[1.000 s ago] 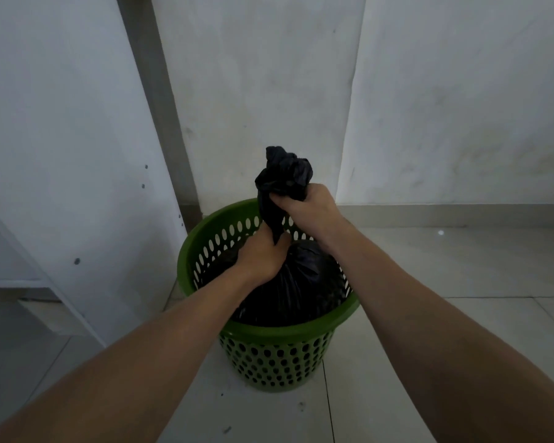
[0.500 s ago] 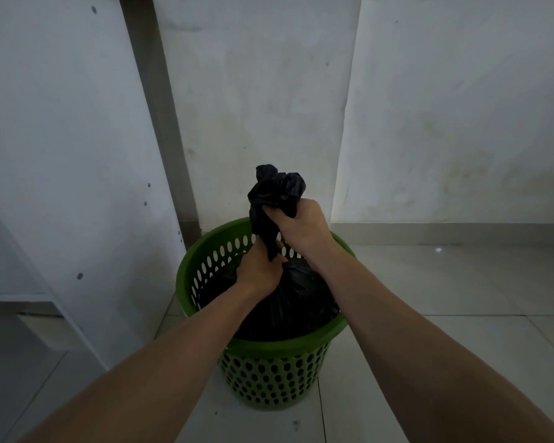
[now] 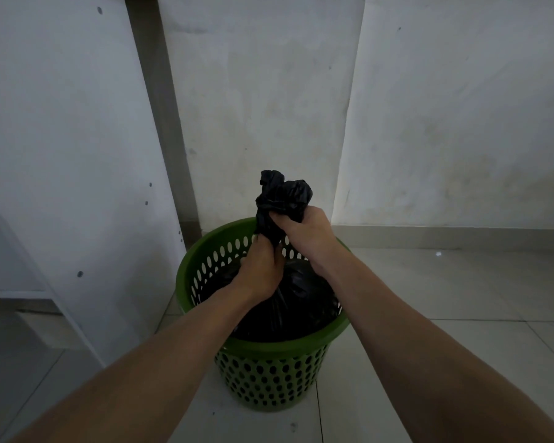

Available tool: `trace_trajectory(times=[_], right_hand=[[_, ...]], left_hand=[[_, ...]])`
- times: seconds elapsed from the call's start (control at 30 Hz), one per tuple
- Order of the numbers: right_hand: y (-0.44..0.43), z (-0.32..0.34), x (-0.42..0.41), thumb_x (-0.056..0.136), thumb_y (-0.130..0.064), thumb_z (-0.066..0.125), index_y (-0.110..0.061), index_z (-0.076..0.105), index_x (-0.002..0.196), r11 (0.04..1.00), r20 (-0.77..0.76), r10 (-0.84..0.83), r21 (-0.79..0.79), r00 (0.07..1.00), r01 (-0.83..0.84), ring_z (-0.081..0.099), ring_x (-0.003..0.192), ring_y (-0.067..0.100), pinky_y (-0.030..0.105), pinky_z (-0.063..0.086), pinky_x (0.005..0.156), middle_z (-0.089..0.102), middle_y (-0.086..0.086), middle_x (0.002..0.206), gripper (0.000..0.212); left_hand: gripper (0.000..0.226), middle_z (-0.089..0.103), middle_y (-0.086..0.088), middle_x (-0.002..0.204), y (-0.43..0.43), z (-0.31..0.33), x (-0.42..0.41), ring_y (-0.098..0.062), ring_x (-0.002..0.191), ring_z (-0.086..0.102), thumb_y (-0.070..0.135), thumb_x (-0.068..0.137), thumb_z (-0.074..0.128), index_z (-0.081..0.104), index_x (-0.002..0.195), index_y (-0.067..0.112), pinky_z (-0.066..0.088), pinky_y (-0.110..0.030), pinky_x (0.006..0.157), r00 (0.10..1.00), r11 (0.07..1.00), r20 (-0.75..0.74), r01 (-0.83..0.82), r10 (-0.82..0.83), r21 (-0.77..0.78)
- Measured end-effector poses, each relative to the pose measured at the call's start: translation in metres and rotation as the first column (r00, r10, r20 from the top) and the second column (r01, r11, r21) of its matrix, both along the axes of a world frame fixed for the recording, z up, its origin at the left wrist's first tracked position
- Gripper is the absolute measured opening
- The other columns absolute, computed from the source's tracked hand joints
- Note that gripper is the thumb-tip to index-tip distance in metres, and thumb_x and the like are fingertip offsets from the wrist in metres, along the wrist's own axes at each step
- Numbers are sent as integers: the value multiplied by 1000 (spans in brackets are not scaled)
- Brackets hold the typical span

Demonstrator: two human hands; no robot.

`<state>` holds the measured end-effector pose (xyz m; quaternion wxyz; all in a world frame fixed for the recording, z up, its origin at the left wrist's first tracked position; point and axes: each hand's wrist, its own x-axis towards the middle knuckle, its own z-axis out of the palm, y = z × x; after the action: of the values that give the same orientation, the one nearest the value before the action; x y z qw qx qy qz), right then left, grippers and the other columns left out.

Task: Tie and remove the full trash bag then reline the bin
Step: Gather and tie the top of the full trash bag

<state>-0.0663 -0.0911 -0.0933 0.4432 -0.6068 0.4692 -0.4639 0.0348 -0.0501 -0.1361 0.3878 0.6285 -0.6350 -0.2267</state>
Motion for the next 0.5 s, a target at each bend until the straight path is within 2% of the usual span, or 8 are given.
trace_trajectory(times=[0.03, 0.1, 0.13, 0.2, 0.27, 0.37, 0.43, 0.5], right_hand=[[-1, -2, -1, 88, -28, 73, 0, 73, 96, 1000, 1, 5, 4, 1000, -5, 68, 94, 35, 44, 58, 80, 73, 23, 98, 29], [-4, -6, -1, 88, -27, 73, -7, 74, 88, 1000, 21, 14, 19, 1000, -14, 72, 85, 29, 27, 58, 66, 74, 19, 94, 20], [-6, -7, -2, 88, -27, 73, -13, 73, 83, 999, 37, 15, 34, 999, -16, 71, 78, 21, 19, 55, 59, 75, 13, 90, 15], [-8, -9, -1, 88, -28, 74, -21, 71, 77, 998, 88, 10, 66, 996, -16, 68, 66, 8, 12, 51, 50, 73, 1, 78, 13], [-11, -11, -1, 88, -29, 74, -22, 71, 79, 995, 137, -16, 101, 990, 2, 68, 67, 5, 15, 53, 54, 73, -3, 77, 11], [-14, -12, -1, 89, -27, 72, -16, 71, 95, 979, 257, -78, 201, 963, 25, 71, 89, 21, 33, 61, 73, 75, 7, 96, 13], [-13, -15, 0, 91, -26, 69, -14, 70, 101, 961, 336, -90, 275, 938, -7, 71, 90, 24, 34, 61, 66, 74, 9, 100, 16], [-11, -17, 5, 94, -26, 66, -13, 68, 106, 948, 376, -76, 315, 923, -50, 71, 88, 22, 34, 60, 64, 74, 8, 101, 18]], left_hand=[[29, 52, -27, 115, 0, -1, 1, -45, 106, 52, 2, 101, 39, 43, 129, -3, 44, -56, 94, 1000, 1000, 11, 10, -10, 1], [40, 49, -25, 125, -1, -1, 1, -40, 116, 49, -3, 97, 41, 40, 136, -2, 41, -54, 102, 1000, 1000, 18, 21, -21, 7], [44, 48, -24, 128, -1, -1, 1, -38, 119, 49, -4, 95, 42, 39, 138, -1, 40, -53, 104, 1000, 1000, 12, 17, -17, 6], [42, 50, -22, 127, -1, -1, -1, -36, 120, 50, -3, 95, 43, 40, 137, 1, 41, -52, 104, 1000, 1000, -5, -3, 4, 3], [39, 54, -16, 125, 0, 2, -1, -31, 116, 54, 7, 98, 47, 41, 136, 5, 43, -50, 102, 999, 1000, -36, -6, 6, -2], [49, 58, -5, 127, 1, 9, 9, -26, 117, 57, 31, 95, 57, 40, 138, 14, 44, -47, 102, 1000, 997, 10, 18, -19, 79], [50, 61, -4, 126, 1, 11, 20, -24, 115, 59, 40, 95, 58, 45, 136, 15, 46, -45, 100, 990, 990, 130, 32, -50, 136], [44, 66, -5, 120, 3, 11, 29, -24, 108, 62, 42, 96, 56, 55, 130, 14, 50, -42, 95, 983, 986, 166, 56, -83, 159]])
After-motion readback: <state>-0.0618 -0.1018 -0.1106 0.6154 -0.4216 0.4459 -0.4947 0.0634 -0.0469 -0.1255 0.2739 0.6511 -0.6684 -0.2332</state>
